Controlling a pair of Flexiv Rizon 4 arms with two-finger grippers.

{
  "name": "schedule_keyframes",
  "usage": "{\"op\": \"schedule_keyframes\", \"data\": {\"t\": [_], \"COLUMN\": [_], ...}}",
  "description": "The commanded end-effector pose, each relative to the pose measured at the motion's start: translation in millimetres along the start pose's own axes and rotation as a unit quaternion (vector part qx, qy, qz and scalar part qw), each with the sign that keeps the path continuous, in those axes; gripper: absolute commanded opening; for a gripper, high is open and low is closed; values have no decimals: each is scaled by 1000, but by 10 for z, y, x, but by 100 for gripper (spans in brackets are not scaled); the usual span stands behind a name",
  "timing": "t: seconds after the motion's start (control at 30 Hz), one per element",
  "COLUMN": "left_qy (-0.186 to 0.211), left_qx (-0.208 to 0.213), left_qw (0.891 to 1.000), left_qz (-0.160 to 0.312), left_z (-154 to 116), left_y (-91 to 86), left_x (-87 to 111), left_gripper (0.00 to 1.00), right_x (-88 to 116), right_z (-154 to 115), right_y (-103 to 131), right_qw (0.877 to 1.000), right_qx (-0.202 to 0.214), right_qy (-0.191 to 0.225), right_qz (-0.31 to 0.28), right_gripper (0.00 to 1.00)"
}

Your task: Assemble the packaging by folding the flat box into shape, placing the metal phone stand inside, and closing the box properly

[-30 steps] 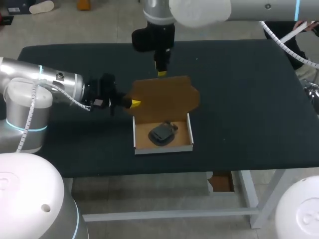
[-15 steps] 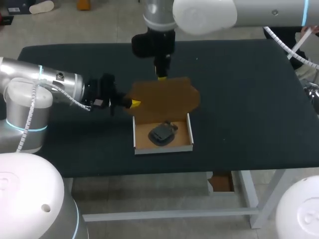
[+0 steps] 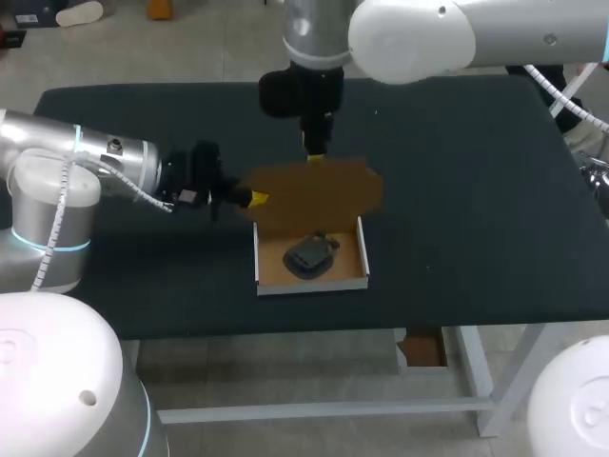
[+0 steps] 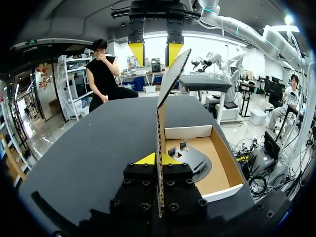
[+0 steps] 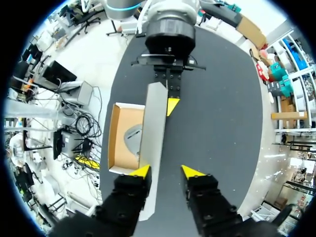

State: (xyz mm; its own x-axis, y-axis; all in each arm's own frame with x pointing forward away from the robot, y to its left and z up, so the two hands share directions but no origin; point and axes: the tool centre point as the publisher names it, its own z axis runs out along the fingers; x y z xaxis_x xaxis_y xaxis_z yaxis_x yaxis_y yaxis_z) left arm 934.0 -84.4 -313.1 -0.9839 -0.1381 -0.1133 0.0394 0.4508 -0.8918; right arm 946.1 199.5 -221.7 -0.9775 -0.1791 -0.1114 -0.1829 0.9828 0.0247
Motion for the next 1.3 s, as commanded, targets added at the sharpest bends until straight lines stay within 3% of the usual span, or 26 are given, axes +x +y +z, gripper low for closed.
{"op": "schedule_keyframes", "data": {"t": [0.03, 0.7, 1.3], "left_qy": [-1, -1, -1], "left_qx": [1, 1, 1], "left_qw": [1000, 1000, 1000], "left_qz": [0, 0, 0], "left_z": [7, 7, 7], "left_y": [10, 10, 10], "left_x": [0, 0, 0], "left_gripper": [0, 0, 0], "right_x": [58, 96, 62], "right_z": [13, 127, 290], "right_y": [-15, 51, 81], "right_qw": [1000, 1000, 999], "right_qx": [-2, 2, -3], "right_qy": [-4, 9, 42], "right_qz": [0, -4, -10], "right_gripper": [40, 48, 49]}}
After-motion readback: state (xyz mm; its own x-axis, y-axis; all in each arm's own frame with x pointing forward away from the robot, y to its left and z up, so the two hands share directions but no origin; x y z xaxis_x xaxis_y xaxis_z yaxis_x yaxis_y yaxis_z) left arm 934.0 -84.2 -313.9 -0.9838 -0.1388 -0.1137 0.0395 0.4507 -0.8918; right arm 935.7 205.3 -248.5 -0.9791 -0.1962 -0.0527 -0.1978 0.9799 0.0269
